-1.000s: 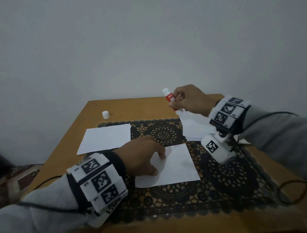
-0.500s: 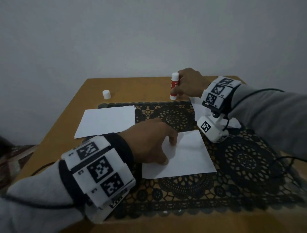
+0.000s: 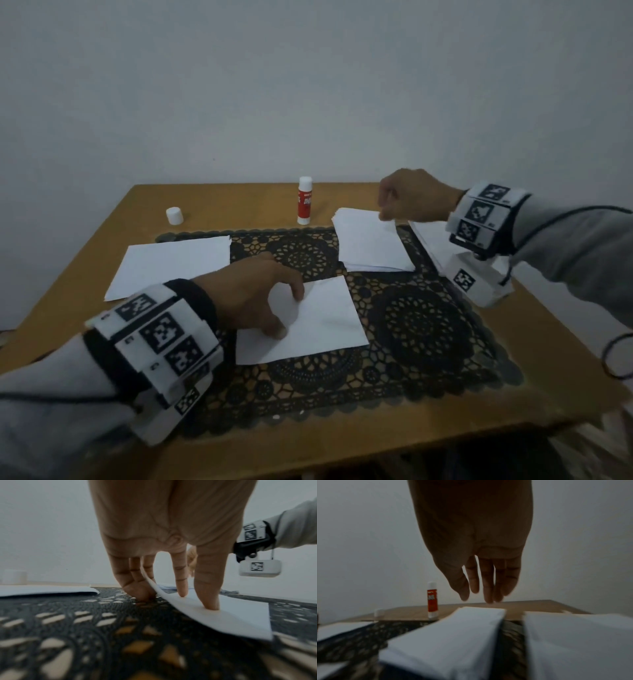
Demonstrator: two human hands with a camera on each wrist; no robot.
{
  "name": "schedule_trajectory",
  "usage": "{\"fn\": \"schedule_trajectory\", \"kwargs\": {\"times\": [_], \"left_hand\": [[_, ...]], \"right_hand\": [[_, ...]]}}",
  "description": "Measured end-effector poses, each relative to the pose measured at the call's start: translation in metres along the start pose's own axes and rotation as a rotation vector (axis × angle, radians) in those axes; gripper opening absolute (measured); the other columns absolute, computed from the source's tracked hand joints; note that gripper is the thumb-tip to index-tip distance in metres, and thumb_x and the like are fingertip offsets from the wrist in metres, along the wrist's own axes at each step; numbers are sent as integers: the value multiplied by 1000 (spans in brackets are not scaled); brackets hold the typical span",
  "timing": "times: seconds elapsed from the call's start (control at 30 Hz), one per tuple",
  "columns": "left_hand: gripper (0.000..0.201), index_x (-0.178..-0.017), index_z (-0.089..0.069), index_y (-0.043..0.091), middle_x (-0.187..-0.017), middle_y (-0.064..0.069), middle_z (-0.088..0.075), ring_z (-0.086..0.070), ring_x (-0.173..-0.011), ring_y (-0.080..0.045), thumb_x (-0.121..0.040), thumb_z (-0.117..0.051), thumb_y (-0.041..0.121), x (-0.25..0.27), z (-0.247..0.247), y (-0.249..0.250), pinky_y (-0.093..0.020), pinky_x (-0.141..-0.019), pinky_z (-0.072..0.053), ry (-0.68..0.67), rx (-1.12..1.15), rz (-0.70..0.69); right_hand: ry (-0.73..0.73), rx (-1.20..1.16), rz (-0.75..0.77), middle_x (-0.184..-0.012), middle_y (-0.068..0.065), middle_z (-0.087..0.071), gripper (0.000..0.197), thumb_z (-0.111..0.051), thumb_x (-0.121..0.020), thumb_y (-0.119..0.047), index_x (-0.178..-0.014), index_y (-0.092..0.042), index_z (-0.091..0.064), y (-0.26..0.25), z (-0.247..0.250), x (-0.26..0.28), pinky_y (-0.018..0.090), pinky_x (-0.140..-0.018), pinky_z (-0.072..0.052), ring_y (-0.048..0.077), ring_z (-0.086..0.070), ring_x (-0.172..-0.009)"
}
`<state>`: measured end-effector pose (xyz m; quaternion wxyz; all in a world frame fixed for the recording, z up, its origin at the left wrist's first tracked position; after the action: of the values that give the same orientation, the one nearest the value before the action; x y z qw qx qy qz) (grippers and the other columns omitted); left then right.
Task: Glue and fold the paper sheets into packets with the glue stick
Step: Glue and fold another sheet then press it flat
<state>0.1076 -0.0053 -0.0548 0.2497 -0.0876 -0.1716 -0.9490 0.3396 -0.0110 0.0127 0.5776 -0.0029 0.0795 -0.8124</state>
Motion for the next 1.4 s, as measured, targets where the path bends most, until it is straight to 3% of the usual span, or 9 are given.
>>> {"fn": "schedule_trajectory", "kwargs": {"times": [0.07,0.27,0.4,0.57,0.67,0.9,1.2,1.4], "left_hand": [[47,-115,-55,40,-93,22,-33,-39,-94,-9,-74,-79,36,1,0,1,-18,-67,-31,0,-5,-3],[46,-113,-56,40,-103,16,-39,-40,-104,-10,-73,-79,36,5,2,1,-26,-84,-36,3,-8,-1],[45,-112,-56,40,-110,11,-43,-40,-105,-10,-74,-78,35,6,1,2,-27,-89,-39,7,-21,-1],[44,-110,-56,42,-111,11,-45,-42,-105,-10,-73,-79,35,5,0,-1,-29,-92,-41,17,1,12],[44,-108,-55,45,-112,12,-45,-42,-106,-10,-73,-79,36,4,-1,-2,-29,-93,-40,13,4,8],[43,-106,-53,48,-116,11,-45,-43,-108,-10,-73,-78,39,3,-4,-7,-28,-93,-40,2,0,14],[44,-108,-54,47,-116,9,-44,-45,-108,-12,-73,-78,40,2,-4,-8,-29,-94,-41,3,-4,30],[44,-110,-53,46,-118,8,-45,-45,-108,-13,-74,-78,40,2,-5,-8,-29,-95,-41,-6,-10,34]], "right_hand": [[-62,95,-24,-92,1,-61,19,-76,-80,-18,-95,-9,-68,22,-5,21,26,-65,-38,18,-55,-85],[-277,282,-71,-117,6,-59,40,-67,-89,-37,-118,-12,-58,70,-28,72,24,-73,-32,17,-46,-92],[-294,301,-59,-124,6,-58,47,-62,-91,-45,-124,-14,-54,80,-33,87,24,-76,-32,22,-52,-109],[-367,342,33,-128,5,-57,44,-53,-95,-48,-130,-22,-47,81,-43,95,27,-83,-38,21,-53,-109],[-384,394,94,-126,4,-58,41,-47,-97,-49,-129,-24,-46,78,-43,94,30,-88,-40,21,-53,-108],[-324,454,155,-114,6,-64,37,-45,-98,-50,-124,-24,-52,73,-40,88,25,-77,-33,15,-47,-86],[-318,410,93,-114,3,-63,43,-51,-91,-59,-117,-24,-55,75,-43,82,30,-80,-42,18,-52,-94],[-281,280,55,-109,-2,-66,35,-62,-88,-51,-107,-21,-66,76,-36,78,25,-75,-34,13,-51,-89]]}}
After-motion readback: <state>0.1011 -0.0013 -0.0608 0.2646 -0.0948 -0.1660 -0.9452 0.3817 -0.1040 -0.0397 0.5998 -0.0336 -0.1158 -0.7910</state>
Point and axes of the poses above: each hand's wrist, its own x-axis away from the middle knuckle, its own z-axis out of the back of the hand, y = z × x, the point moved 9 cm from there along -x, towards the middle knuckle
